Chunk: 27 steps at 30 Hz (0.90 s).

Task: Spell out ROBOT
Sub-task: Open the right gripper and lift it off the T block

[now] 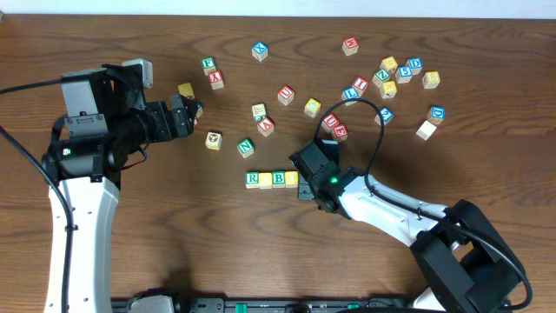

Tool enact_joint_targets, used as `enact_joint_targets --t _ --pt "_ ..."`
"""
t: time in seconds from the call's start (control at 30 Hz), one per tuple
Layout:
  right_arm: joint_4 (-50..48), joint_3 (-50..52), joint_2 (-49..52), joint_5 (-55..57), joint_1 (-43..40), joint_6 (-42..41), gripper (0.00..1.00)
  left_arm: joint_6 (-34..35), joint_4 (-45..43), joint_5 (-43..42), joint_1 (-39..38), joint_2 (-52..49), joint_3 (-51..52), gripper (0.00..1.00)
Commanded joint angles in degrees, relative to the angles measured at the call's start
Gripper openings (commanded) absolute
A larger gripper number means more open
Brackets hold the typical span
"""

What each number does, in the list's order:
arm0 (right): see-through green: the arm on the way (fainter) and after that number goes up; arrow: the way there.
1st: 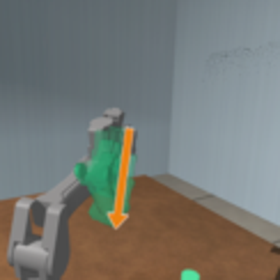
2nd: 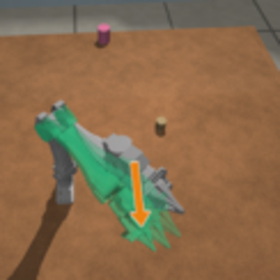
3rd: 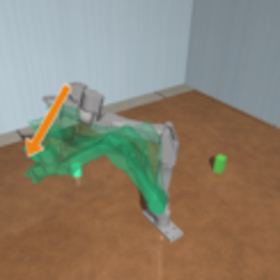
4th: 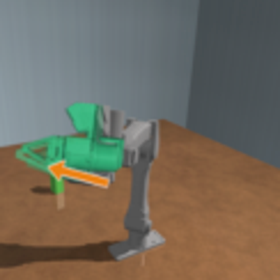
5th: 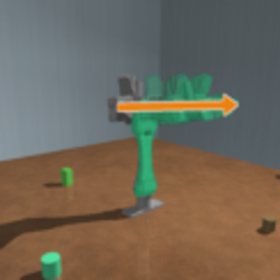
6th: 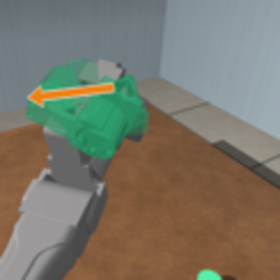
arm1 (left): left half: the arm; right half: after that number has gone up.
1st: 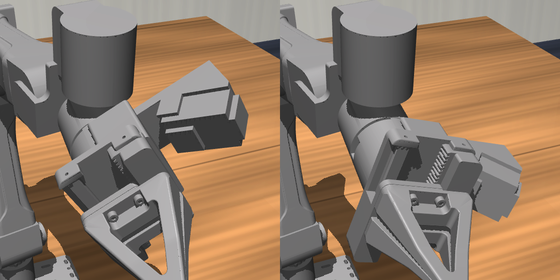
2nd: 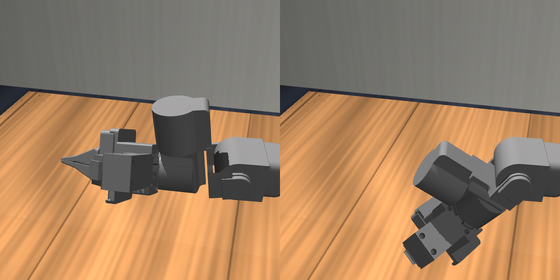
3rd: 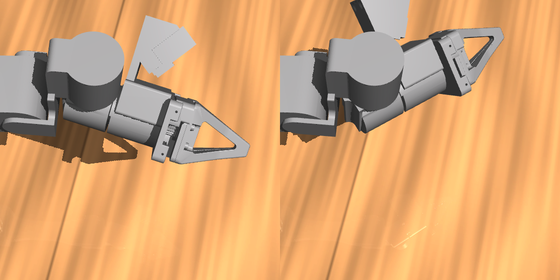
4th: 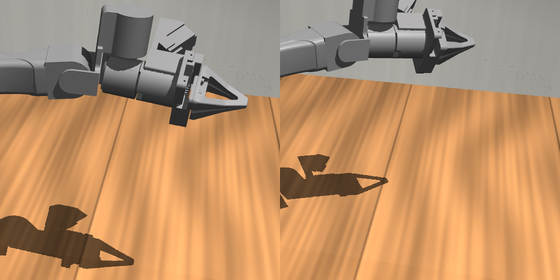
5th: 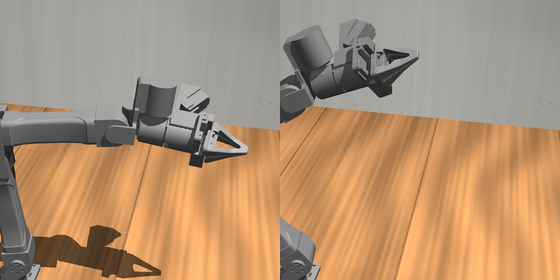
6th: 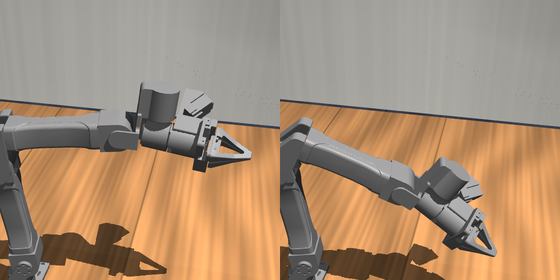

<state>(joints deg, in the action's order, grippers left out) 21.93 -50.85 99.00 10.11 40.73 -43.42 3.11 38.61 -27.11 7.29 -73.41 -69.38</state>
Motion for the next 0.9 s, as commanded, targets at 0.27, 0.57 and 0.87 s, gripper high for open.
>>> enact_joint_targets --t 0.27,0.57,0.87 --pt "2.3 -3.4 0.7 1.3 0.2 0.3 0.33 -0.5 0.0 -0.7 0.2 0.0 -1.4 0.98" --pt "3.8 -4.7 0.7 1.4 0.2 0.9 0.32 -0.5 0.0 -0.7 0.2 0.0 -1.4 0.98" --pt "7.9 -8.5 0.7 1.9 0.2 1.6 0.29 -0.5 0.0 -0.7 0.2 0.0 -1.4 0.98"
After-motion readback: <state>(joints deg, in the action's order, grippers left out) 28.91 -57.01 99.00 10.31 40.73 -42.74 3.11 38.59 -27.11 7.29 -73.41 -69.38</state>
